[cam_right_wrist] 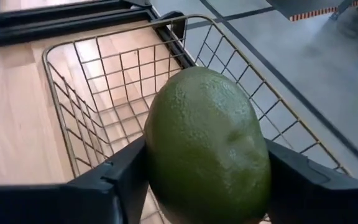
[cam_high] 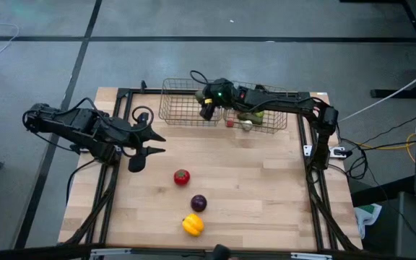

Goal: Sort produce into baskets
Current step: Put the green lime into the left gold wire basket, then put the red tomato into the left gold wire basket

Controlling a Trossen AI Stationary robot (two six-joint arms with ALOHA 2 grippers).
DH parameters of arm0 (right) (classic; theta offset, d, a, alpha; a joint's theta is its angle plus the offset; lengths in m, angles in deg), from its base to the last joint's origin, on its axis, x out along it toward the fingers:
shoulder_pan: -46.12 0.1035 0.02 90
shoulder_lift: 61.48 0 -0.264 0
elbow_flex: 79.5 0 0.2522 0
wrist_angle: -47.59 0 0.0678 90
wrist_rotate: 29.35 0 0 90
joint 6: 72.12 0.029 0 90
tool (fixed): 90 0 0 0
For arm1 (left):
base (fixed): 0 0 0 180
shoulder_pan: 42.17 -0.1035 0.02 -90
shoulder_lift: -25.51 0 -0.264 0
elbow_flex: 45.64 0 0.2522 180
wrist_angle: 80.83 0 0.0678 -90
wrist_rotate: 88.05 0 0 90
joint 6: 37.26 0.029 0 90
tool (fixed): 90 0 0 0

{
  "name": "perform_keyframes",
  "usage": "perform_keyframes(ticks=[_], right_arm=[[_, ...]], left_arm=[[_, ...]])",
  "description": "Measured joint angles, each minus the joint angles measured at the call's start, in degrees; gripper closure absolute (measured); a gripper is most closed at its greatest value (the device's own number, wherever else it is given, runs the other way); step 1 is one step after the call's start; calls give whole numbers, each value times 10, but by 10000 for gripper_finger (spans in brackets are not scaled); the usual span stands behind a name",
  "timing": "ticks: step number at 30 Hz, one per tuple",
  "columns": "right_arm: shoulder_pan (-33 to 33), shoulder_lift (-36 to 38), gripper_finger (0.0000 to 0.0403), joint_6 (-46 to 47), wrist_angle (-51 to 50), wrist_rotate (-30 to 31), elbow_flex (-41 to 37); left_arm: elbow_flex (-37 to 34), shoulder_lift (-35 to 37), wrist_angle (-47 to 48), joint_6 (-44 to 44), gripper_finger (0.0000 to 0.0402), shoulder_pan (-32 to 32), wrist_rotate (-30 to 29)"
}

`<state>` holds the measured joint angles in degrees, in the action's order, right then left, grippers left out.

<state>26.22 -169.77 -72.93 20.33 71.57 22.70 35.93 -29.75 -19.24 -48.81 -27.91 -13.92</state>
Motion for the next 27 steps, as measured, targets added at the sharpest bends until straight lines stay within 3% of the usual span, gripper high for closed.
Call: perform_keyframes(ticks=[5, 12, 20, 27], right_arm=[[0, 0, 96, 28, 0, 20, 0], [1, 0, 65, 25, -1, -25, 0], [25, 0, 80, 19, -5, -89, 0], [81, 2, 115, 4, -34, -106, 0]], left_arm=[[0, -1, 0, -1, 243, 0, -3], [0, -21, 21, -20, 243, 0, -3], [0, -54, 128, -113, 243, 0, -3], [0, -68, 132, -137, 243, 1, 12]])
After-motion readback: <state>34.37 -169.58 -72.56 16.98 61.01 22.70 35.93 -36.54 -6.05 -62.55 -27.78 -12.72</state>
